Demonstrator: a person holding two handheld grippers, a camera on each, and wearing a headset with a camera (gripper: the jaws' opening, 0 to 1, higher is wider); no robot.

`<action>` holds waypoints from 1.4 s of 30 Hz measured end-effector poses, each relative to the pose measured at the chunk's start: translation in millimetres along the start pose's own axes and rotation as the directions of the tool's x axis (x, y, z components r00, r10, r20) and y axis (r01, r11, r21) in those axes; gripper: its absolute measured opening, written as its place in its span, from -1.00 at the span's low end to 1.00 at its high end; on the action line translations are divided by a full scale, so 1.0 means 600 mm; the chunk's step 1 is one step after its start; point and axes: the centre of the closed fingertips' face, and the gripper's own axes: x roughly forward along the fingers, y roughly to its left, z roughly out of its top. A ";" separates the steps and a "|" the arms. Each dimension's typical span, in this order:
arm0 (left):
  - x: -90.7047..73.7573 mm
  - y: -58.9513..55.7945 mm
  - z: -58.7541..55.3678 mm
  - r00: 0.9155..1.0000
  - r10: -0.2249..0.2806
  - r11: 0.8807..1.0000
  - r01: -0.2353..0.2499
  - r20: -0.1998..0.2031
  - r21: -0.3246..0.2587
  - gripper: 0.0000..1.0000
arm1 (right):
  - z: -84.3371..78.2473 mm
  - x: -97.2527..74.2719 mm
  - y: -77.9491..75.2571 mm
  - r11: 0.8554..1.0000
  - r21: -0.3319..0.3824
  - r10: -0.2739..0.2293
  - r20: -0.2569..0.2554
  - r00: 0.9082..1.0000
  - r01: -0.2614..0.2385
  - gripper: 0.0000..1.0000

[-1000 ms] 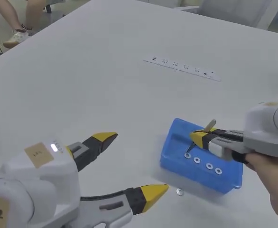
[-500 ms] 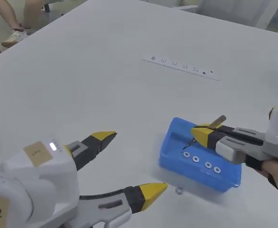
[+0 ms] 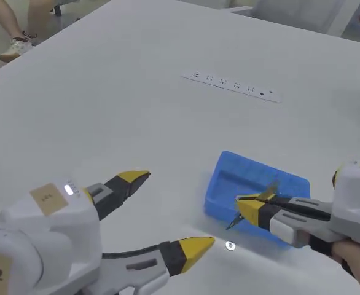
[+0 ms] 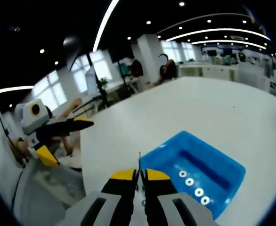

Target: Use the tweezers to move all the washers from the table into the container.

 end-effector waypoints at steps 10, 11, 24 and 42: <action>0.000 -0.002 0.000 1.000 -0.004 1.000 0.004 -0.004 0.005 0.47 | -0.032 0.005 -0.009 1.000 0.021 0.013 -0.059 0.998 -0.012 -0.93; 0.000 -0.001 -0.001 1.000 -0.001 1.000 0.001 -0.003 0.005 0.47 | -0.034 0.005 -0.009 1.000 0.016 0.010 -0.058 0.998 -0.009 -0.93; -0.001 -0.003 -0.004 1.000 -0.009 1.000 0.009 -0.013 0.006 0.47 | -0.043 0.007 0.007 1.000 -0.015 0.026 -0.070 0.997 -0.027 -0.93; 0.000 -0.006 -0.005 1.000 -0.016 1.000 0.017 -0.019 0.015 0.46 | -0.058 0.018 0.041 0.966 -0.248 0.035 -0.148 0.988 -0.072 -0.94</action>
